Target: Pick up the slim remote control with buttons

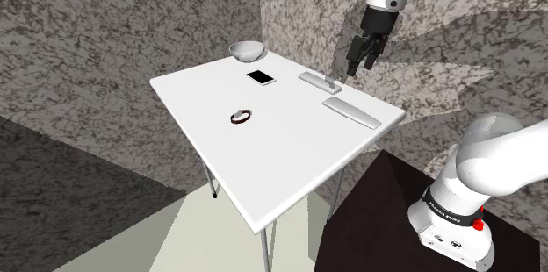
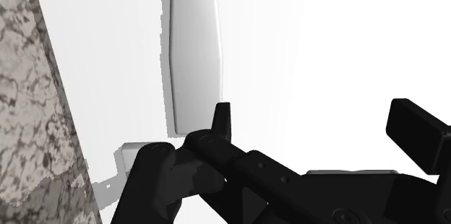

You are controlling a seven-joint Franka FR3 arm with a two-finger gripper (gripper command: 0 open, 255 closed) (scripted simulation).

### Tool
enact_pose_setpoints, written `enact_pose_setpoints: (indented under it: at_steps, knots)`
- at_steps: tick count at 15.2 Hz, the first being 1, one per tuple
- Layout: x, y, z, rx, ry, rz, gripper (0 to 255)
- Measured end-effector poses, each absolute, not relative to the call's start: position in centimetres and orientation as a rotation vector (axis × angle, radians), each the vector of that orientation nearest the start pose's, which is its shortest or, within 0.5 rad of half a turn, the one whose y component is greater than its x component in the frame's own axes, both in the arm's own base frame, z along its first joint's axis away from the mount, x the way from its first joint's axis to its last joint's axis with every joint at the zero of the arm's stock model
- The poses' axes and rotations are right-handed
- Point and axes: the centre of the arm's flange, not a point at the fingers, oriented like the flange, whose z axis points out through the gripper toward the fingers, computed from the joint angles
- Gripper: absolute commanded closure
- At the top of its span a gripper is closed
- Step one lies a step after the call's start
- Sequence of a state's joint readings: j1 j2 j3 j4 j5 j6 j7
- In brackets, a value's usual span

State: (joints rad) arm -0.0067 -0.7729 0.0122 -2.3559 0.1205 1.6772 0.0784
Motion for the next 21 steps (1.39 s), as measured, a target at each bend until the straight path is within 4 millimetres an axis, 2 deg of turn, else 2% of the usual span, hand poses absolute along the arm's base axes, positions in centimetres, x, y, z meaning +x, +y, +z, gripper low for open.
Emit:
enact_pose_setpoints:
  at_steps: [2, 5, 9, 18, 21]
  knots:
    - [32.6, 1.2, 59.4, -3.022, 0.128, -0.134, 0]
    - [34.9, -0.5, 58.0, -3.033, 0.139, -0.122, 0]
    - [39.0, -2.7, 55.6, -3.049, 0.156, -0.104, 0]
    - [48.5, -9.1, 50.6, -3.086, 0.196, -0.068, 0]
    - [50.9, -10.7, 49.2, -3.098, 0.210, -0.055, 0]
